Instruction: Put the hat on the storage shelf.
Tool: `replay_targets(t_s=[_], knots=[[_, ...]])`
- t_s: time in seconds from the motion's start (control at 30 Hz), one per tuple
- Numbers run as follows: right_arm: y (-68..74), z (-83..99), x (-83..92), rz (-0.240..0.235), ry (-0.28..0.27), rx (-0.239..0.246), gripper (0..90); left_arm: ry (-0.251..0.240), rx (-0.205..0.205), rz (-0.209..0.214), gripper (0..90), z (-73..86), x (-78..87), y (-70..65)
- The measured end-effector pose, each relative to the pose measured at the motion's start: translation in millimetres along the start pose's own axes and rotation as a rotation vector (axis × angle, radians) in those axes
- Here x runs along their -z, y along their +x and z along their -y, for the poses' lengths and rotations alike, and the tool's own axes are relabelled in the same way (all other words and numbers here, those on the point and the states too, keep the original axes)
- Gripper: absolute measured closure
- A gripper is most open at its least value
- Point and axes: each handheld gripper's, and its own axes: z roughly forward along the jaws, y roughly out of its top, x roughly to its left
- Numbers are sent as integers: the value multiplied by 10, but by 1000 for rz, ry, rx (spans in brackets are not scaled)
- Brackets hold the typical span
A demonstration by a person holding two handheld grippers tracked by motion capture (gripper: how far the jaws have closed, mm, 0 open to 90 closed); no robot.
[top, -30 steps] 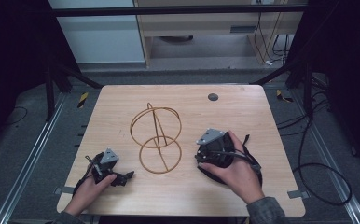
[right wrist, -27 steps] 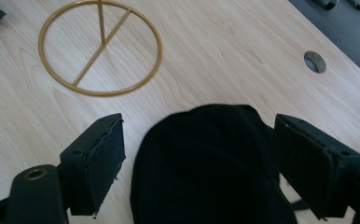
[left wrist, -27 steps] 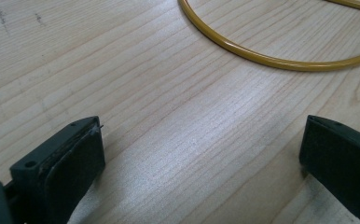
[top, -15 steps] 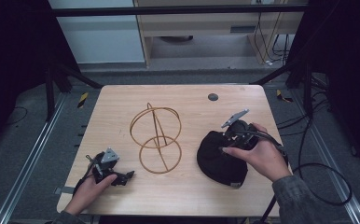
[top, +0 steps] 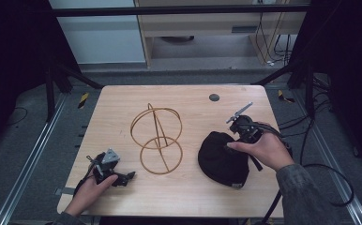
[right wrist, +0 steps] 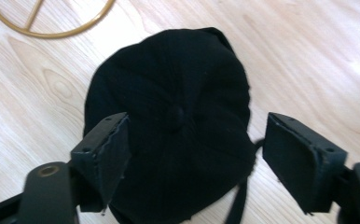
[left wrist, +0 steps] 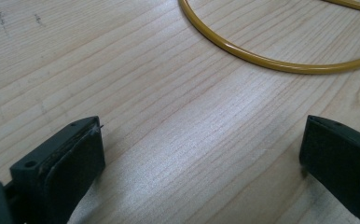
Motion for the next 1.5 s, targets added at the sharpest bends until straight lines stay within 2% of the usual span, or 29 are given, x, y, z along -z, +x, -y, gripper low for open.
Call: replay_targets(t_s=[0.1,0.23,0.27,0.3,0.47,0.57,0.67,0.7,0.77,0.8,0.87,1.0,1.03,1.07,1.1,1.3,1.5], knots=[[-31,-50,-112,-53,3,-9,207,-2,2,1,0,2,-1,-2],[-25,-78,-271,-45,54,-13,244,-7,2,0,0,9,0,-2],[-27,-77,-295,-42,60,-7,260,-6,2,0,0,8,0,-2],[-15,-74,-309,-40,62,-23,275,-5,1,0,0,6,0,-1],[-2,-56,-404,-33,80,-12,368,-1,-1,0,0,2,0,-1],[12,-46,-454,-26,84,-9,470,-4,0,1,0,-1,-7,-3],[15,-27,-480,-35,95,2,655,-4,-1,1,0,1,-5,-3],[15,-27,-480,-35,95,2,655,-4,-1,1,0,1,-5,-3],[10,-11,-468,-52,83,-2,744,-6,-2,1,0,3,-5,-2],[12,-2,-456,-55,79,-2,754,-6,-2,0,0,4,-5,-3],[3,20,-359,-50,40,8,763,-6,-1,0,0,5,-5,-3],[-8,53,-88,-36,-69,-7,767,-6,-2,0,0,4,-5,-3],[-8,53,-88,-36,-69,-7,767,-6,-2,0,0,4,-5,-3],[-33,74,62,-49,-136,-26,769,-6,-2,1,0,4,-5,-3],[-45,81,122,-50,-161,-31,769,-8,-1,0,0,5,-6,-3],[-63,115,403,-40,-279,-61,771,-10,0,-1,0,7,-6,-5],[-67,203,580,-24,-381,-67,773,-12,-1,-1,0,10,-5,-6]])
